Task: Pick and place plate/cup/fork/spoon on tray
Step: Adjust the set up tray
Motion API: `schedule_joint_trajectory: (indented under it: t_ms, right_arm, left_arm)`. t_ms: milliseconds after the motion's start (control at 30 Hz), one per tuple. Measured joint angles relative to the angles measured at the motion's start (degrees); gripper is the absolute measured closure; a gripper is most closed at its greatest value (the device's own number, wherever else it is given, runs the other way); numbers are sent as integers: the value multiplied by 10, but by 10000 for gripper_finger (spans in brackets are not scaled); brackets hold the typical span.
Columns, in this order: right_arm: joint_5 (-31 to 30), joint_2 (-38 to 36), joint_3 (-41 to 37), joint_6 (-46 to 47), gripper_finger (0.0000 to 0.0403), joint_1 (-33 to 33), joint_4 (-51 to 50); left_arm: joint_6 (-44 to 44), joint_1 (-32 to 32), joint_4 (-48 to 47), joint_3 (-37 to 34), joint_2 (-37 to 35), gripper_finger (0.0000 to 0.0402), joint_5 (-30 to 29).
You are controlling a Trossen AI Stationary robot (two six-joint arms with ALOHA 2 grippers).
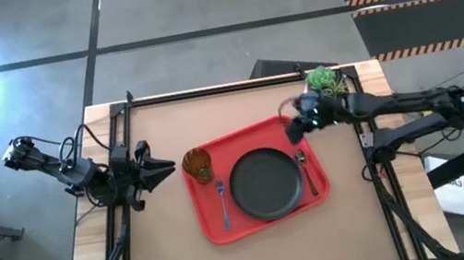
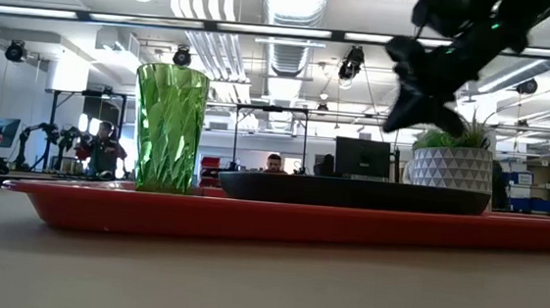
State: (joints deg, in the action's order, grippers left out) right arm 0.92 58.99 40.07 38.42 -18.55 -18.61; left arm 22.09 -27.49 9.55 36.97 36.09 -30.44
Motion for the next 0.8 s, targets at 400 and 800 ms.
schedule_joint_trajectory:
  t_ms: [400, 800]
  right_arm:
    - [166, 264, 127, -93, 394, -118, 91]
    - [211, 463, 366, -182, 394, -137, -8]
  left_arm:
    - [0, 0, -1, 0, 5, 341, 0]
    - [0, 0, -1, 0, 6, 341, 4]
